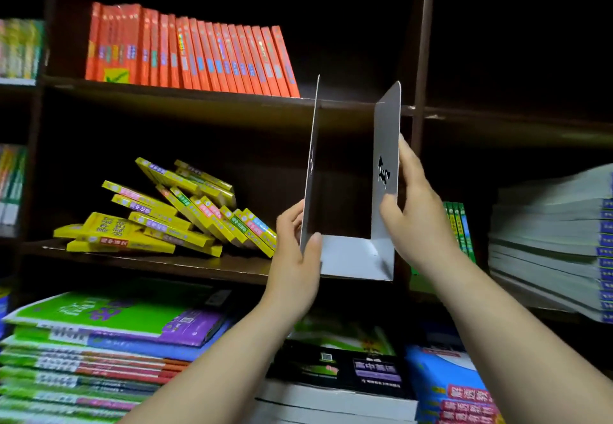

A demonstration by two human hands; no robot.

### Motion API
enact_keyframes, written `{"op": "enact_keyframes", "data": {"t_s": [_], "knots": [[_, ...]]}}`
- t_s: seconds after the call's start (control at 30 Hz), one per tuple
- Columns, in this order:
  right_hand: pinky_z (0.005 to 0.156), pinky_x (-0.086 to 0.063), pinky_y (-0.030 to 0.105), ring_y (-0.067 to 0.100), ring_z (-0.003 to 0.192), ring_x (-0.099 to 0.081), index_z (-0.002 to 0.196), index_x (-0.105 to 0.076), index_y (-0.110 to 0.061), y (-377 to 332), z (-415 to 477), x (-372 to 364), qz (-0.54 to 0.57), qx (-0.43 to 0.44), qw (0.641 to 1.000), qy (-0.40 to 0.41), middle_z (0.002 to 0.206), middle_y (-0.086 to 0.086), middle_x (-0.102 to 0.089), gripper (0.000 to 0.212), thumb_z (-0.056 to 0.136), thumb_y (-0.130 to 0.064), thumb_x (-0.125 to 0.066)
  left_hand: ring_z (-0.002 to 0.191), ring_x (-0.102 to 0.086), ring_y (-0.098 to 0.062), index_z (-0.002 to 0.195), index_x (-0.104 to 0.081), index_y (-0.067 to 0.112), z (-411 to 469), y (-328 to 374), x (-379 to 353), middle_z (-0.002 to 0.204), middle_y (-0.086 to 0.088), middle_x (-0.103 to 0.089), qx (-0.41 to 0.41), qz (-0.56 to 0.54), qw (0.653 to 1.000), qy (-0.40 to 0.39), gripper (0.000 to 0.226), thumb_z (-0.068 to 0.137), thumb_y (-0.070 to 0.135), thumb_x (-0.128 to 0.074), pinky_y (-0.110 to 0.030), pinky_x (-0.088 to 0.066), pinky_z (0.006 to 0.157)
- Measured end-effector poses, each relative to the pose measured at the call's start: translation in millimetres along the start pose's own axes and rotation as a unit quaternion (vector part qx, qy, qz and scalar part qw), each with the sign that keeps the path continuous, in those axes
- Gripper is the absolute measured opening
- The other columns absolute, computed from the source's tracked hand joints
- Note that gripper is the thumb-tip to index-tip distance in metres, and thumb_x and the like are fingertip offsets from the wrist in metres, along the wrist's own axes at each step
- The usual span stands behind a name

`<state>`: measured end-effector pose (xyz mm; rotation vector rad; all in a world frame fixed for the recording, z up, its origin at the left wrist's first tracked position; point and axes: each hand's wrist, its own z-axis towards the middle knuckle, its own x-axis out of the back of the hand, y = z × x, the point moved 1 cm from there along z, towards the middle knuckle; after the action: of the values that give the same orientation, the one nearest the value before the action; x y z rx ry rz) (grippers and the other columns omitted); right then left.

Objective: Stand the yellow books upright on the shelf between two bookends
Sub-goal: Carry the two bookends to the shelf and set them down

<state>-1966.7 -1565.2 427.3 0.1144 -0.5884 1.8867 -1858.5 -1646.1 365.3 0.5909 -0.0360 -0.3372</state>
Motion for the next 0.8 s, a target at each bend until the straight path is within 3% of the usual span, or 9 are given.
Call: {"op": "enact_keyframes", "data": {"t_s": [0.1,0.23,0.33,0.4,0.47,0.53,0.67,0.73,0.8], "knots": [[0.069,-0.05,0.032,0.023,0.1,-0.057,0.143,-0.006,-0.036,12,-7,-6,-0.014,-0.002,1.0,0.001,0.149,-0.001,-0.033,0.072,0.09,-0.005,-0.041,0.097,-0.049,0.001,0.097,-0.033,0.045,-7,-13,-3,0.103,0.028,-0.04,0.009,0.006,1.0,-0.01,0.048,0.088,-0.001,-0.041,0.004,-0.035,0.077],[0.067,-0.047,0.029,0.024,0.091,-0.058,0.144,-0.006,-0.034,27,-11,-14,-0.007,-0.039,0.999,-0.026,0.15,-0.001,-0.032,0.071,0.09,-0.004,-0.04,0.106,-0.045,-0.013,0.099,-0.032,0.046,-12,-31,-5,0.104,0.031,-0.036,0.04,0.026,0.998,-0.038,0.051,0.086,-0.002,-0.043,-0.031,-0.041,0.096],[0.062,-0.046,0.031,0.025,0.08,-0.057,0.144,-0.006,-0.032,34,-9,-18,-0.027,-0.053,0.998,-0.034,0.149,-0.002,-0.032,0.07,0.091,-0.003,-0.04,0.102,-0.047,-0.013,0.103,-0.031,0.045,-10,-41,-6,0.103,0.03,-0.039,0.062,0.018,0.995,-0.071,0.053,0.084,-0.001,-0.048,-0.033,-0.045,0.097],[0.07,-0.05,0.036,0.029,0.087,-0.058,0.144,-0.006,-0.032,39,-8,-22,-0.027,-0.066,0.997,-0.031,0.148,0.0,-0.034,0.069,0.091,-0.003,-0.039,0.102,-0.05,-0.012,0.104,-0.03,0.049,-7,-47,-5,0.106,0.03,-0.042,0.067,0.021,0.993,-0.093,0.056,0.082,0.004,-0.054,-0.029,-0.047,0.093],[0.069,-0.049,0.036,0.032,0.086,-0.058,0.144,-0.004,-0.032,45,-7,-26,-0.037,-0.075,0.996,-0.028,0.145,0.003,-0.038,0.071,0.09,-0.003,-0.039,0.112,-0.048,-0.01,0.114,-0.025,0.05,-4,-53,-1,0.118,0.025,-0.045,0.065,0.046,0.989,-0.126,0.062,0.08,0.013,-0.061,-0.021,-0.042,0.094],[0.059,-0.044,0.032,0.033,0.077,-0.057,0.144,-0.001,-0.032,51,-4,-31,-0.058,-0.084,0.994,-0.025,0.14,0.008,-0.044,0.072,0.09,-0.002,-0.039,0.124,-0.044,-0.01,0.131,-0.021,0.04,-1,-59,4,0.136,0.016,-0.041,0.077,0.07,0.981,-0.166,0.078,0.073,0.024,-0.07,-0.03,-0.036,0.106],[0.044,-0.029,0.025,0.02,0.056,-0.046,0.144,0.005,-0.029,60,-2,-39,-0.093,-0.106,0.99,-0.005,0.14,0.015,-0.041,0.072,0.091,-0.002,-0.037,0.131,-0.035,-0.013,0.141,-0.009,0.034,2,-64,9,0.145,0.009,-0.036,0.03,0.253,0.947,-0.196,0.105,0.061,0.041,-0.076,-0.036,-0.035,0.105],[0.05,-0.032,0.024,0.024,0.069,-0.056,0.144,0.006,-0.026,60,-8,-44,-0.112,-0.09,0.989,0.022,0.149,0.012,-0.028,0.073,0.091,-0.003,-0.039,0.126,-0.039,-0.016,0.142,-0.008,0.028,4,-68,7,0.139,0.006,-0.044,-0.032,0.333,0.928,-0.161,0.103,0.064,0.042,-0.073,-0.032,-0.031,0.103],[0.076,-0.042,0.028,0.033,0.12,-0.049,0.143,0.003,-0.021,60,-21,-53,-0.126,-0.038,0.989,0.062,0.155,0.008,-0.012,0.073,0.089,-0.001,-0.042,0.124,-0.041,-0.014,0.142,-0.007,0.027,6,-74,5,0.135,0.009,-0.048,-0.05,0.349,0.925,-0.144,0.099,0.068,0.043,-0.07,-0.032,-0.021,0.106]]}}
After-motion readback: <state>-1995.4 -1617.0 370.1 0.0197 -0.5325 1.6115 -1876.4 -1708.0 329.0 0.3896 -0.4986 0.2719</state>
